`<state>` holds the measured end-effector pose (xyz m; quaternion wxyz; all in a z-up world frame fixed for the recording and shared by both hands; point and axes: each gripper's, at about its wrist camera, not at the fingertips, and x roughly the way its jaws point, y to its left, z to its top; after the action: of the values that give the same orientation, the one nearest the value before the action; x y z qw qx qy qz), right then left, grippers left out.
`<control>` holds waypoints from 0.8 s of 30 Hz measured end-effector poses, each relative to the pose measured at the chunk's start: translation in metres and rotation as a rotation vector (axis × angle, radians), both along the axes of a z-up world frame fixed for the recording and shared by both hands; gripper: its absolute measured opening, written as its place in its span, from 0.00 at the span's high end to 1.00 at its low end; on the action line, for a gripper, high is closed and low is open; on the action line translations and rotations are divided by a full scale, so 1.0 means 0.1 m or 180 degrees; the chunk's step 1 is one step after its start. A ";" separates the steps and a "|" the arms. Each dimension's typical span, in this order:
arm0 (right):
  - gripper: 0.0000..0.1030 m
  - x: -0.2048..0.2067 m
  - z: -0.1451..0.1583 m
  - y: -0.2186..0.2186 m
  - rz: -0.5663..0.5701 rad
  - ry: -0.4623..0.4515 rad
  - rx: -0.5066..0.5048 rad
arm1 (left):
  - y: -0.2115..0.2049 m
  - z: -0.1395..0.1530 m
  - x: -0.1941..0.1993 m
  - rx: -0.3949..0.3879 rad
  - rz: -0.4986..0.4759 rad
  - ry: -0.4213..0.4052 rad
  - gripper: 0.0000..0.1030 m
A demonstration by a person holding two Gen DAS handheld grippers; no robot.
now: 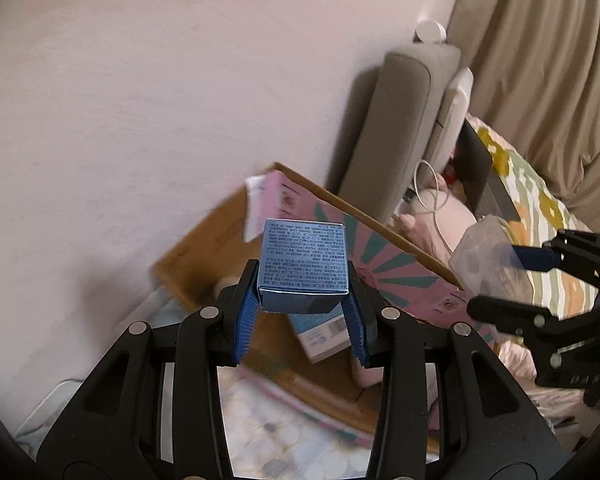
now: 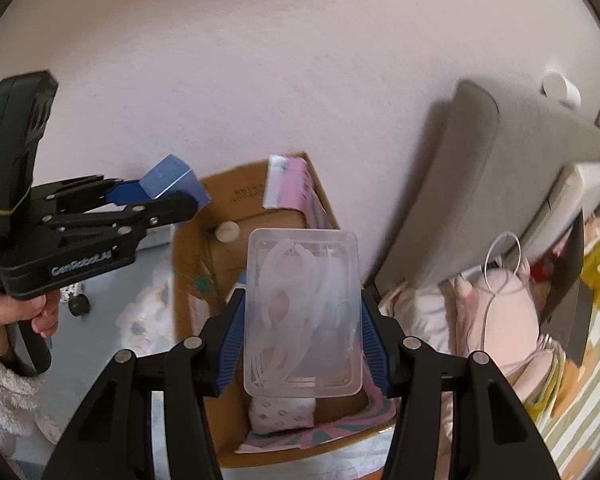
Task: Organize objects
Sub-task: 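Carry blue box and plastic case to the cardboard box and release them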
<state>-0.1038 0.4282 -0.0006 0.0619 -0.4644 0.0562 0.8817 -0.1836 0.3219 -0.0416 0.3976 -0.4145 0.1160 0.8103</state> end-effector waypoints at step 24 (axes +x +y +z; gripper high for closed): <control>0.50 -0.11 -0.48 0.17 0.0052 -0.0100 -0.0287 | 0.57 -0.49 -0.19 -0.0467 -0.0102 0.0003 0.62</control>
<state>-0.1149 0.4453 -0.0484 0.0346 -0.4809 0.0911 0.8714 -0.2026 0.3789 -0.0902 0.3791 -0.4402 0.1820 0.7933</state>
